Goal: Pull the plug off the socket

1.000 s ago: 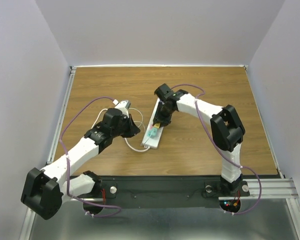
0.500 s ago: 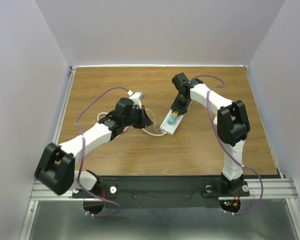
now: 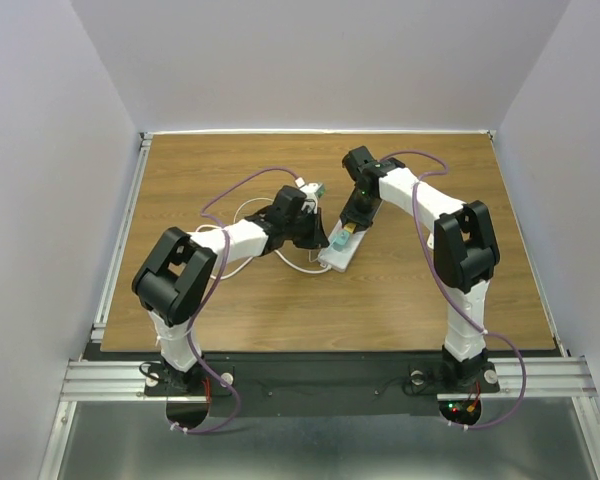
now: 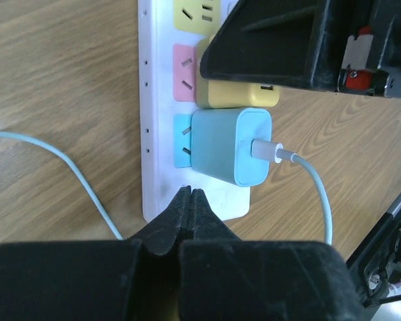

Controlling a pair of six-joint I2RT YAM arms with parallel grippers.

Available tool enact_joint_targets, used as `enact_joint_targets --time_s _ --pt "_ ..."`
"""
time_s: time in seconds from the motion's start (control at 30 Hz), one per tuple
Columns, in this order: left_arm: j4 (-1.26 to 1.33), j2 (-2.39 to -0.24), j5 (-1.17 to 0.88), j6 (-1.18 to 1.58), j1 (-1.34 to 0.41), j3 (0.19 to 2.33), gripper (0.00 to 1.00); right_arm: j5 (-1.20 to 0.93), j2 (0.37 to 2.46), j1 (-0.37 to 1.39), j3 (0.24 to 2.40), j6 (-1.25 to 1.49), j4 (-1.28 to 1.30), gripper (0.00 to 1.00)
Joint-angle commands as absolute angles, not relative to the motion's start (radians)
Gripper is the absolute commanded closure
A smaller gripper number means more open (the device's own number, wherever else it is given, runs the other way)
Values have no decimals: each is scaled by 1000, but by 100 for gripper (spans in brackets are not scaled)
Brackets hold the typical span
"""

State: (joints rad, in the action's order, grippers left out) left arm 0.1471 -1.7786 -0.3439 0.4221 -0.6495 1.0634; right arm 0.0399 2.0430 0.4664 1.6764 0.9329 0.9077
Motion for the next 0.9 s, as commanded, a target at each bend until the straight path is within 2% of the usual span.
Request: enact_joint_targets --time_s 0.0,0.37,0.87 --pt "216 -1773 -399 400 -669 1048 100 20 2043 480 1661 922 913 100" --pt "337 -1782 -442 486 -718 947 100 -31 2052 479 1660 911 908 100" --pt "279 -1960 -379 499 -716 973 100 -80 1942 466 1697 861 931 100"
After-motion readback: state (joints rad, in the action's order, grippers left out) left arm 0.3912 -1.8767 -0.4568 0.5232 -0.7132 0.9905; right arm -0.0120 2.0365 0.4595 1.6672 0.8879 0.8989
